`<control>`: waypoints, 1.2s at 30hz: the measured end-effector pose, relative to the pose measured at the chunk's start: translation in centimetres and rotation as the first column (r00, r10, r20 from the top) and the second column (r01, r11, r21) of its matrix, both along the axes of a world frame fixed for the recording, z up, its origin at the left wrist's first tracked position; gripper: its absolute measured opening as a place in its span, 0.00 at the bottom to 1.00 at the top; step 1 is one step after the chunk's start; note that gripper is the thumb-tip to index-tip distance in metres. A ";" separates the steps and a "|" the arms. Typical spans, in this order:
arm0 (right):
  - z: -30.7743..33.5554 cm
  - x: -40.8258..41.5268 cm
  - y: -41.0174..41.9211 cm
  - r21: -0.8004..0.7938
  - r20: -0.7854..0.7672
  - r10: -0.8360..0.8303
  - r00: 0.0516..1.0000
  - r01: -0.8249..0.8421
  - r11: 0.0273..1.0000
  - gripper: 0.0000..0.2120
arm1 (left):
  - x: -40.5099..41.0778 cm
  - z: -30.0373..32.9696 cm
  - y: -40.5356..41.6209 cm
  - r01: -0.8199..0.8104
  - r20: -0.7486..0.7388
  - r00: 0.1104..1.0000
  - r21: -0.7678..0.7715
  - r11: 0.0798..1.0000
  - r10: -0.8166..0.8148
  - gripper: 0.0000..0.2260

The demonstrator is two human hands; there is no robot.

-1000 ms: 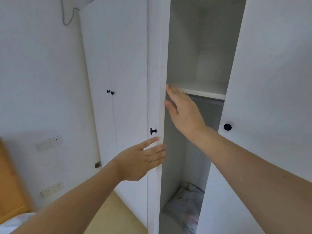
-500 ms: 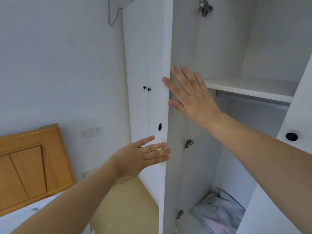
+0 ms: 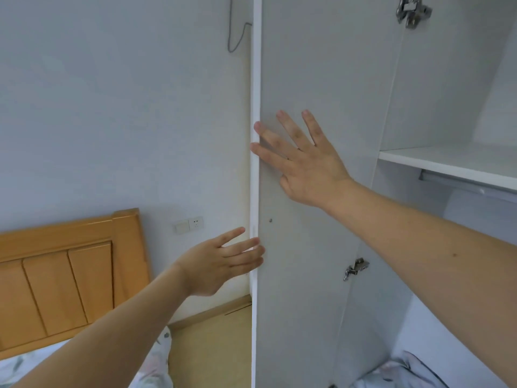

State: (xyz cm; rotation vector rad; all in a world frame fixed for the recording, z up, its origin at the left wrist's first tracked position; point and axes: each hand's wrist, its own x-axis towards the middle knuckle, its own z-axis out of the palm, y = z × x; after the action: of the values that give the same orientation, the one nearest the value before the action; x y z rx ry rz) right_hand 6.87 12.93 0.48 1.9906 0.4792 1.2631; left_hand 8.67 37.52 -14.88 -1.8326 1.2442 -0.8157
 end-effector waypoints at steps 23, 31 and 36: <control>0.9 -7.0 -17.2 0.103 -0.201 -0.474 0.857 0.500 0.860 0.34 | 0.7 5.0 -18.8 -0.026 -0.276 0.959 -0.318 0.948 -0.066 0.24; 3.2 -14.3 -24.2 -0.018 -0.145 -0.652 0.745 0.656 0.754 0.28 | -4.1 4.7 -31.3 -0.057 -0.561 0.788 -0.477 0.877 -0.254 0.25; 4.1 -17.3 -27.4 -0.081 -0.094 -0.764 0.639 0.760 0.645 0.25 | -5.0 2.5 -37.7 0.016 -0.705 0.604 -0.456 0.890 -0.373 0.26</control>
State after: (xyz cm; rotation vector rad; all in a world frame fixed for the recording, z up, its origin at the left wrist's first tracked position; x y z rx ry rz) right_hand -10.43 -14.48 4.61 1.9069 -0.3031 0.5789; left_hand 3.64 -0.14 -12.42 -2.5773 1.9730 -0.3672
